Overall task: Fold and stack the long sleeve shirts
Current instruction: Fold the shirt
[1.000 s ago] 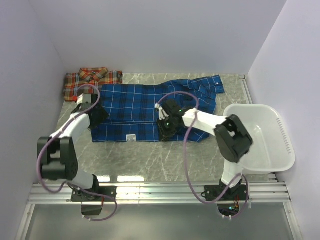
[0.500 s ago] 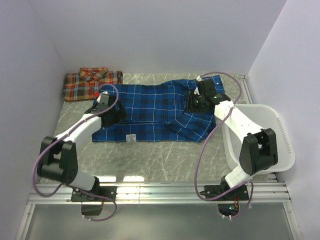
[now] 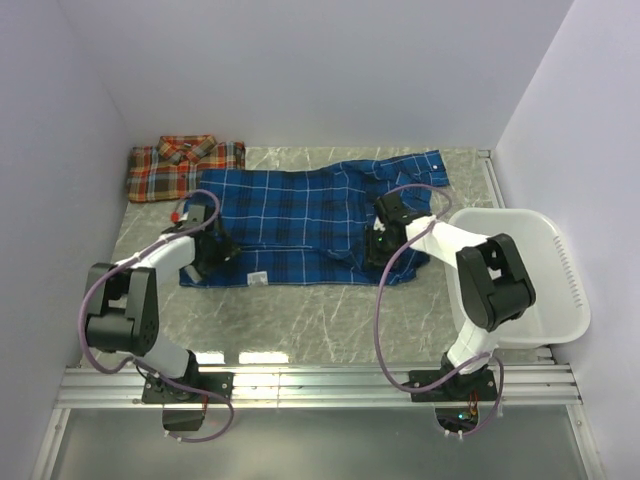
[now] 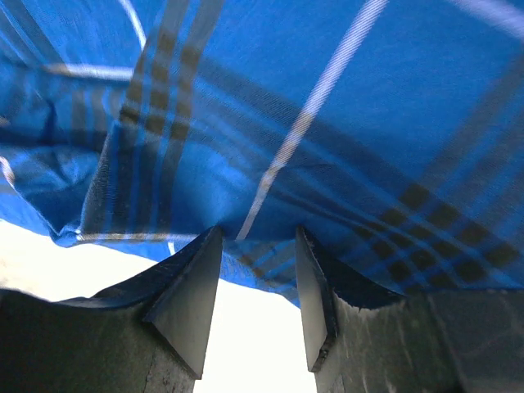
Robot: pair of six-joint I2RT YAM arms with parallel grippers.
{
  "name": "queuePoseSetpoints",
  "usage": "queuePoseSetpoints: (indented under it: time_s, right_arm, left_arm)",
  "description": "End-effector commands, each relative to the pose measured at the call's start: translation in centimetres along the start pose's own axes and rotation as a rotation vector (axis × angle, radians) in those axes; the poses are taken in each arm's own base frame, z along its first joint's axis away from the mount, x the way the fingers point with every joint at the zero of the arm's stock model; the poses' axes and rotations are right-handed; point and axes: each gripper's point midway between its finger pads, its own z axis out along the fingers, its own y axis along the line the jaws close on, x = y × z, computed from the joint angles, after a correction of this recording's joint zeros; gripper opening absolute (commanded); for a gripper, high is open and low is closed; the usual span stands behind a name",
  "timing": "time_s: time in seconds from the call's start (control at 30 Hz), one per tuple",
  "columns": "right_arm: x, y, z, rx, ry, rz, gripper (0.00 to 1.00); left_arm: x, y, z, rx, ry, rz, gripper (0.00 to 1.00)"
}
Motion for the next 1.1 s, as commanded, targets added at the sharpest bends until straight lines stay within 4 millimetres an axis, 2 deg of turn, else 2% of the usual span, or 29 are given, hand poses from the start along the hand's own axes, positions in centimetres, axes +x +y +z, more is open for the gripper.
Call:
queuePoseSetpoints:
  time_s: [0.0,0.03,0.07,0.1,0.17,0.27,0.3,0.37,0.4,0.47,0.5,0.53,0.57,0.6,0.67,0.7,0.73,0.8,0.83,0.87,0.9,0.93,1.07]
  right_arm:
    - [2.8,2.6,0.5,-0.045,0.067,-0.053,0.49]
    - [3.3,3.2,0.4,-0.053,0.076,-0.065,0.49]
    - [3.7,3.8,0.4,-0.059,0.083,-0.077,0.49]
    - [4.6,5.0,0.2,-0.071,0.098,-0.115,0.49]
    - [4.5,6.3,-0.5,-0.083,0.079,-0.154,0.49]
    - [2.4,7.3,-2.6,-0.074,-0.004,-0.169,0.49]
    - [1.0,7.7,-3.8,-0.065,-0.052,-0.176,0.49]
    - [-2.2,6.6,-5.9,0.022,-0.182,-0.183,0.49]
    - [-4.1,6.7,-7.5,0.041,-0.238,-0.179,0.5]
    - [-7.3,4.1,-9.1,0.136,-0.321,-0.12,0.57]
    - [-9.2,3.8,-10.4,0.151,-0.367,-0.092,0.62]
    - [-10.2,2.7,-10.4,0.18,-0.371,-0.06,0.63]
    - [-11.8,0.4,-11.0,0.231,-0.398,0.002,0.67]
    - [-13.3,0.0,-11.8,0.24,-0.426,0.031,0.74]
    - [-14.8,-2.0,-11.3,0.284,-0.411,0.086,0.75]
    - [-16.5,-3.1,-12.2,0.309,-0.439,0.12,0.75]
    - [-17.0,-4.2,-11.0,0.353,-0.418,0.135,0.75]
    - [-18.6,-6.1,-11.2,0.405,-0.431,0.18,0.74]
    - [-18.9,-6.9,-9.9,0.429,-0.406,0.197,0.73]
    - [-19.4,-7.6,-9.6,0.444,-0.411,0.212,0.72]
    - [-20.2,-8.2,-9.6,0.457,-0.423,0.23,0.7]
    - [-20.3,-8.9,-8.2,0.472,-0.402,0.254,0.7]
    - [-21.6,-10.7,-6.7,0.535,-0.415,0.339,0.64]
  left_arm:
    - [2.4,6.2,0.2,-0.152,0.094,-0.084,0.98]
    - [2.4,6.8,0.0,-0.159,0.096,-0.103,0.98]
    - [1.9,8.5,-0.1,-0.188,0.098,-0.159,0.98]
    - [1.5,8.9,-0.6,-0.182,0.079,-0.181,0.98]
    - [0.3,9.7,-1.2,-0.179,0.043,-0.219,0.98]
    - [-2.9,8.2,-2.9,-0.114,-0.043,-0.219,0.98]
    - [-3.6,7.7,-3.4,-0.089,-0.064,-0.213,0.98]
    - [-4.6,6.4,-4.1,-0.031,-0.079,-0.181,0.99]
    - [-5.8,5.6,-4.9,0.007,-0.118,-0.169,0.99]
    - [-6.5,4.3,-5.8,0.068,-0.149,-0.116,0.99]
    - [-7.3,3.6,-6.6,0.104,-0.193,-0.097,0.99]
    - [-7.6,3.3,-7.0,0.12,-0.214,-0.069,0.99]
    - [-7.4,2.5,-7.3,0.139,-0.229,-0.038,0.99]
    - [-7.6,2.4,-7.7,0.144,-0.257,-0.026,0.99]
    - [-7.4,1.6,-8.0,0.173,-0.277,0.018,0.99]
    - [-7.3,1.5,-8.0,0.177,-0.278,0.029,0.99]
    - [-7.1,1.5,-8.1,0.176,-0.274,0.05,0.99]
    - [-6.9,1.0,-8.4,0.181,-0.281,0.072,0.99]
    - [-6.9,1.2,-8.4,0.171,-0.29,0.078,0.99]
    - [-6.4,0.5,-8.5,0.187,-0.294,0.103,0.99]
    - [-6.2,0.6,-8.3,0.181,-0.291,0.108,0.99]
    - [-6.0,0.6,-8.2,0.18,-0.284,0.111,0.99]
    - [-6.0,0.6,-8.2,0.174,-0.279,0.116,0.99]
